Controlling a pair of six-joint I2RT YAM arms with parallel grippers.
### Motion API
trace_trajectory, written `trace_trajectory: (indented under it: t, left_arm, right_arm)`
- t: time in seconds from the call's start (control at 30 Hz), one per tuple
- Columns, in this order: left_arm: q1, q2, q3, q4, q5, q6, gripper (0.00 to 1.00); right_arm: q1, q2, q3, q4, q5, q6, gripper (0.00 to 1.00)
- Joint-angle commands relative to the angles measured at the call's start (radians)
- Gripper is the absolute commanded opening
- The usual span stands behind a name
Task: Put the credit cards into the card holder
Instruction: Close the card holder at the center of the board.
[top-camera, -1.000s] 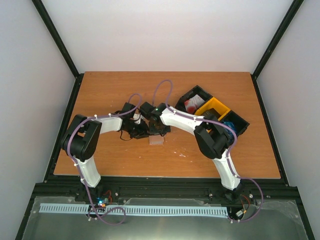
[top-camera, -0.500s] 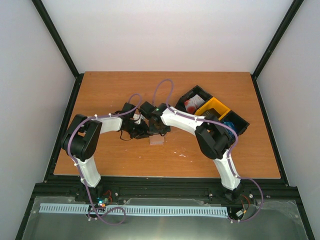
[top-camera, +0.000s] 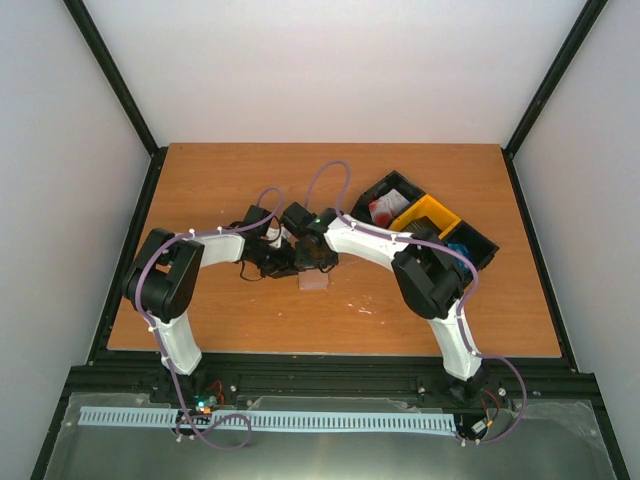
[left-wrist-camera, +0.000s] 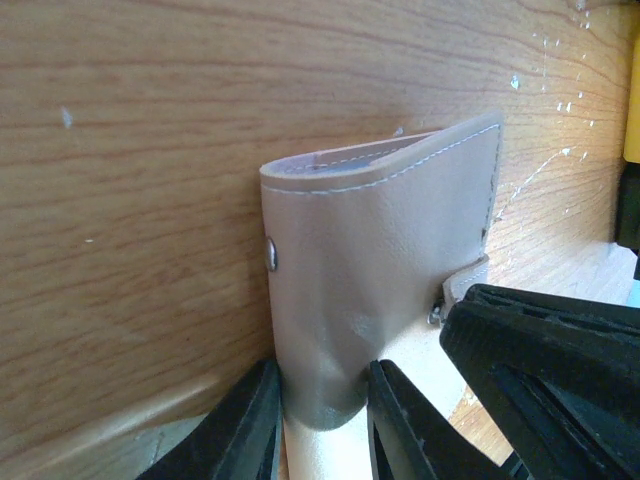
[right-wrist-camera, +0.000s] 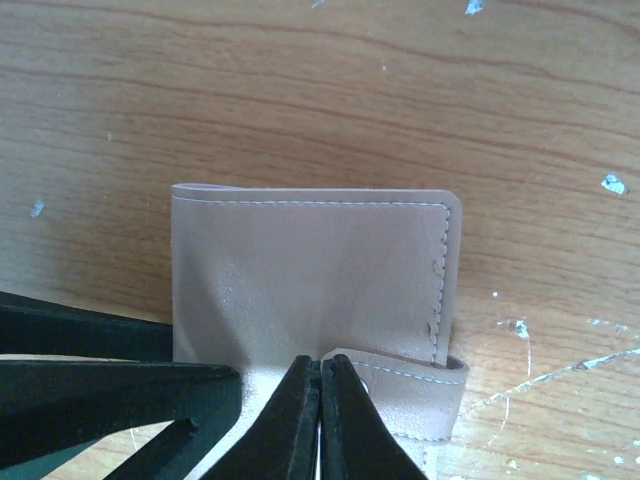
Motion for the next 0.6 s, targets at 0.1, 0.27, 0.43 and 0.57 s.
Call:
trace_trajectory:
  t: [0.1,0.27,0.43,0.57]
  left_arm:
    - [0.0,0.043,-0.011,-0.044,-0.031,0.007,0.26]
    - [0.0,0.045,-0.009,-0.048,-0.034,0.007,0.26]
    - [0.0,0.046,-0.007,-0.049,-0.038,0.008,0.26]
    - [0.0,0.049,-0.008,-0.049,-0.039,0.009,0.26]
  right_arm:
    - [-0.006,-0.022,-0.036,0.042,-0.046,0.016,0.03]
    - [-0.008,-0.029,-0.032,0.008,-0.049,0.021,0.03]
    - [-0.008,-0.053,-0.036,-0.006,-0.06,0.025,0.03]
    - [-0.011,-0.057,-0.031,-0.011,-0.057,0.023,0.03]
